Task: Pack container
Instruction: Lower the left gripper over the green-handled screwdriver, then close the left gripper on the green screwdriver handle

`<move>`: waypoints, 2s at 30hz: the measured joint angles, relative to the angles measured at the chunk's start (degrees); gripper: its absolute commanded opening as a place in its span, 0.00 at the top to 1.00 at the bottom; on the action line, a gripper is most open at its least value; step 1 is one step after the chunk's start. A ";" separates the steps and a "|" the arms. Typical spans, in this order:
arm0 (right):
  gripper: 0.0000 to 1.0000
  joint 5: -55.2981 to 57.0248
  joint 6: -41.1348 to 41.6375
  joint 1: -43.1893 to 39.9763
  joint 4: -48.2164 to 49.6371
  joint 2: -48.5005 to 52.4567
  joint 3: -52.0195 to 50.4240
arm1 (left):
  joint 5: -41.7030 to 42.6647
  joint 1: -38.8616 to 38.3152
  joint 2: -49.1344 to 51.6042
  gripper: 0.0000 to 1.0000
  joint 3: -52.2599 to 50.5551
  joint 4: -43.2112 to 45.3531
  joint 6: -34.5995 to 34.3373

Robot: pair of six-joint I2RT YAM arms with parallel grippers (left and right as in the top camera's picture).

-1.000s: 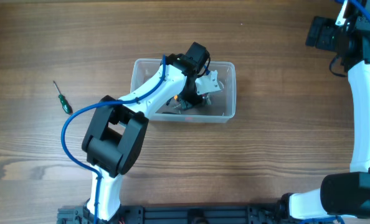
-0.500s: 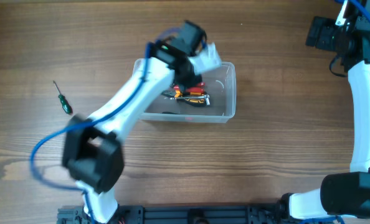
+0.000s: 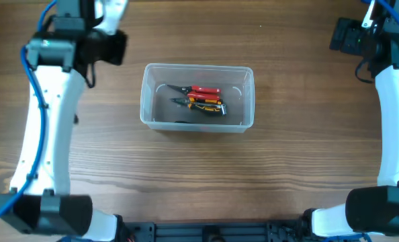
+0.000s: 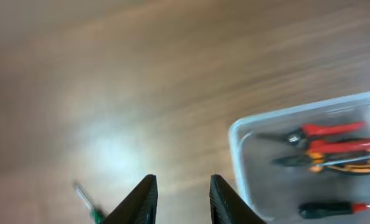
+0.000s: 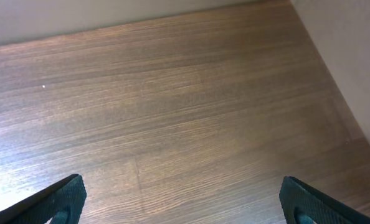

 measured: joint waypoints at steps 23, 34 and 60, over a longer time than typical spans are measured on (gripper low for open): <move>0.00 0.00 0.00 0.00 0.00 0.00 0.00 | 0.81 22.23 19.34 0.66 -9.99 -3.13 -26.32; 0.00 0.00 0.00 0.00 0.00 0.00 0.00 | -5.18 22.27 19.37 0.65 -9.99 1.44 -26.77; 0.00 0.00 0.00 0.00 0.00 0.00 0.00 | 1.09 27.74 20.44 0.61 -17.33 7.98 -15.47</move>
